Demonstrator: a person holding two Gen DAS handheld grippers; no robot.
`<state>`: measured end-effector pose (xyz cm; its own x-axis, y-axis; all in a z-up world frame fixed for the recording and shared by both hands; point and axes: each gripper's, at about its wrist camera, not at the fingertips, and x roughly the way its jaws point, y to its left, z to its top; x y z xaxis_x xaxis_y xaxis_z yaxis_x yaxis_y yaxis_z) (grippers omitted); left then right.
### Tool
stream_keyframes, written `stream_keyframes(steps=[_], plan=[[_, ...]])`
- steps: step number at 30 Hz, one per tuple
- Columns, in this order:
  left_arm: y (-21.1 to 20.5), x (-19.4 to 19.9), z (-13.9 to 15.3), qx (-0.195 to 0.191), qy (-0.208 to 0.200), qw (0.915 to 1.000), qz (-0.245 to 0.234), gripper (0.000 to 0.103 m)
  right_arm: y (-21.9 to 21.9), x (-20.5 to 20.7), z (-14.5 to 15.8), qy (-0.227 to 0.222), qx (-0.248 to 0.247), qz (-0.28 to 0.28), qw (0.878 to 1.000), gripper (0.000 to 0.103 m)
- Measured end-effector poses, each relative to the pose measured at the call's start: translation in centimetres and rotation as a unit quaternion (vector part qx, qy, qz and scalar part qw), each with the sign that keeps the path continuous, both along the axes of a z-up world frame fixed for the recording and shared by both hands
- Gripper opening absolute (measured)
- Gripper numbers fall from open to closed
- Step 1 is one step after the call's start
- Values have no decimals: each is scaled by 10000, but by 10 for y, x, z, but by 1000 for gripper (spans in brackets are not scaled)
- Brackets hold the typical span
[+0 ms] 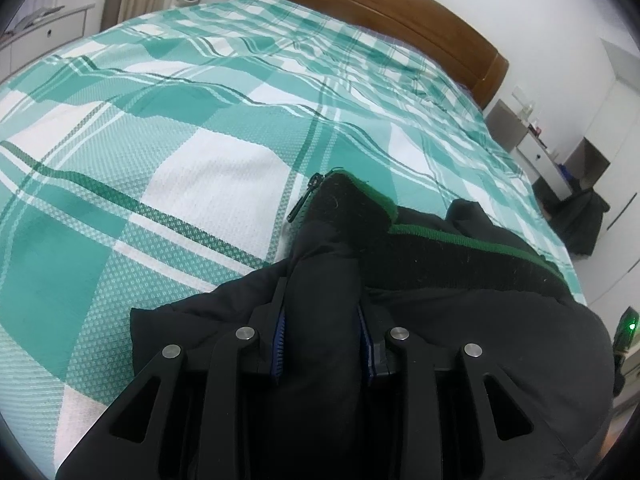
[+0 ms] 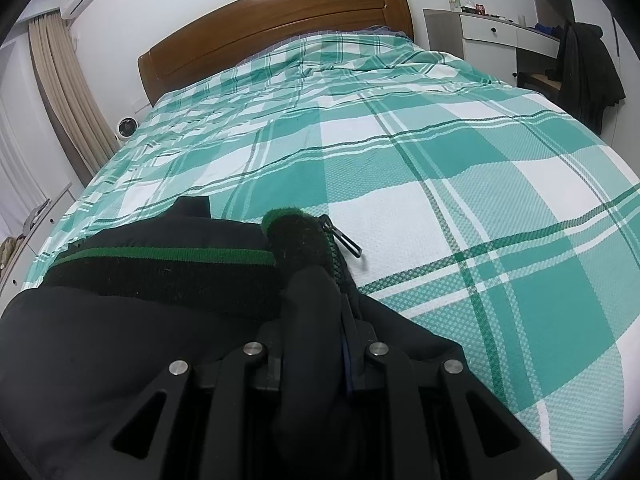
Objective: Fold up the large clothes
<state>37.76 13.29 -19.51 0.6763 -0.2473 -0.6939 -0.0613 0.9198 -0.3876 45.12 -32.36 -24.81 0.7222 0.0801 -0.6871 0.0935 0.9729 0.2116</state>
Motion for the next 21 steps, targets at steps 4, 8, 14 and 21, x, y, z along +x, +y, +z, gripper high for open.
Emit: stream_keyframes(steps=[4,8,14,21], plan=[[0,0,1,-45,11,10000,-5,30,-2,0,-1,-7,77,-6,10000,18],[3,-1,3,-190,44,9998,-52,34,-4,-1,0,-23,161,-5,9999,22],[8,-12,40,189,358,9992,-61,63,-17,1,4,57,628,60,9980,27],[-39,-60,137,507,-476,9938,-863,89,-35,-1,31,616,1316,207,9892,77]])
